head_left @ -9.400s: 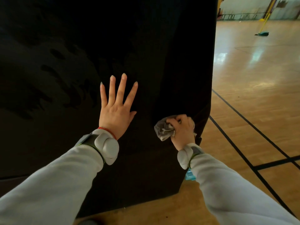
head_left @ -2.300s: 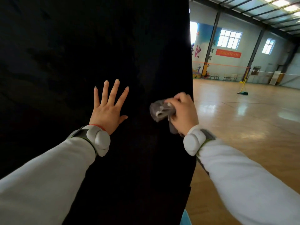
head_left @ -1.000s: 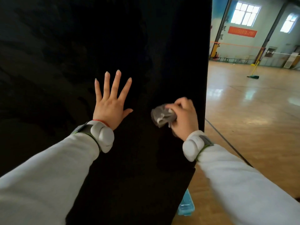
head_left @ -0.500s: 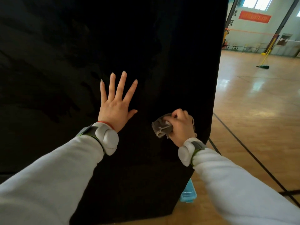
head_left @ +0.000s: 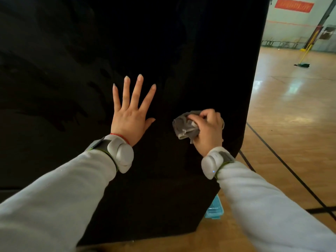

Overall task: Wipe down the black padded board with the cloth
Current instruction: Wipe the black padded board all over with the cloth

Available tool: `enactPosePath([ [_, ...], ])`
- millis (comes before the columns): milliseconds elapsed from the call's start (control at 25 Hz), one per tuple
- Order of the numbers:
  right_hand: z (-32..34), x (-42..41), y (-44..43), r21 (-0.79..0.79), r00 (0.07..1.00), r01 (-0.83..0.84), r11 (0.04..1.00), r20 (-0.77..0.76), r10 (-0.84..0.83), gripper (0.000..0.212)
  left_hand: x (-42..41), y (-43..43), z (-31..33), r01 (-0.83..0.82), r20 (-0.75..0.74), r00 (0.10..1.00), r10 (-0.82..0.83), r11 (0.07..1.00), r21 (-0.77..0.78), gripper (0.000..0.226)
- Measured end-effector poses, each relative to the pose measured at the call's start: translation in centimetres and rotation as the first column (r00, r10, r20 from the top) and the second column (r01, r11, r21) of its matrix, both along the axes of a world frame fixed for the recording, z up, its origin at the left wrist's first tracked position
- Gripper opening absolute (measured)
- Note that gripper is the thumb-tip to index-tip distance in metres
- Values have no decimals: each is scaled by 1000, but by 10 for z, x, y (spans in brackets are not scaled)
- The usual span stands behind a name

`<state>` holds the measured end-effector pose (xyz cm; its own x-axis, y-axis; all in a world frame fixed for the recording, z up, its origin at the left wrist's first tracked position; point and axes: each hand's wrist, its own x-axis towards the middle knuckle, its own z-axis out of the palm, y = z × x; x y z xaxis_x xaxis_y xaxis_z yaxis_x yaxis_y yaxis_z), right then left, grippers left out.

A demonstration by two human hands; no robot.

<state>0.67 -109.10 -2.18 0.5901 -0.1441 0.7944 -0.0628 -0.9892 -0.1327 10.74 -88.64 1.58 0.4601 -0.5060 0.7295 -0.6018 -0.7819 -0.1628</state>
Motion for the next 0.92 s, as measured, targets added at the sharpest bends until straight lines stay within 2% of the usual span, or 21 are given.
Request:
enactPosePath([
  [120,-44,-10,-3,-28,987,12,1000,-161,-16,27,-1,4,-5,13,-2,1000,-13,1000,13,96],
  [200,-59,-18,-4,-20,969,5,1000,-248,-10,30,0,7,-12,2,0,1000,-2,999,44,100],
  [280,-48,-23,-5,-4,979,-46,999,-197,44,27,1,7,-20,1,-9,1000,0,997,72,105],
  [440,9,-9,-2,60,995,-16,998,104,9,36,4,4,-24,-11,2,1000,11,998,63,106],
  [560,-10,-2,-4,-11,999,21,1000,43,-20,35,3,5,-22,-9,0,1000,9,999,49,104],
  [760,-102,-17,-3,55,969,71,996,-242,-56,34,-1,8,-36,12,-16,1000,-11,999,48,100],
  [840,-99,-23,-2,55,974,14,998,-228,-1,25,-2,8,-46,14,-13,1000,-14,998,58,102],
  [920,-75,-23,-4,83,993,-31,996,-112,41,32,-1,7,-53,13,-11,1000,-12,999,43,101],
])
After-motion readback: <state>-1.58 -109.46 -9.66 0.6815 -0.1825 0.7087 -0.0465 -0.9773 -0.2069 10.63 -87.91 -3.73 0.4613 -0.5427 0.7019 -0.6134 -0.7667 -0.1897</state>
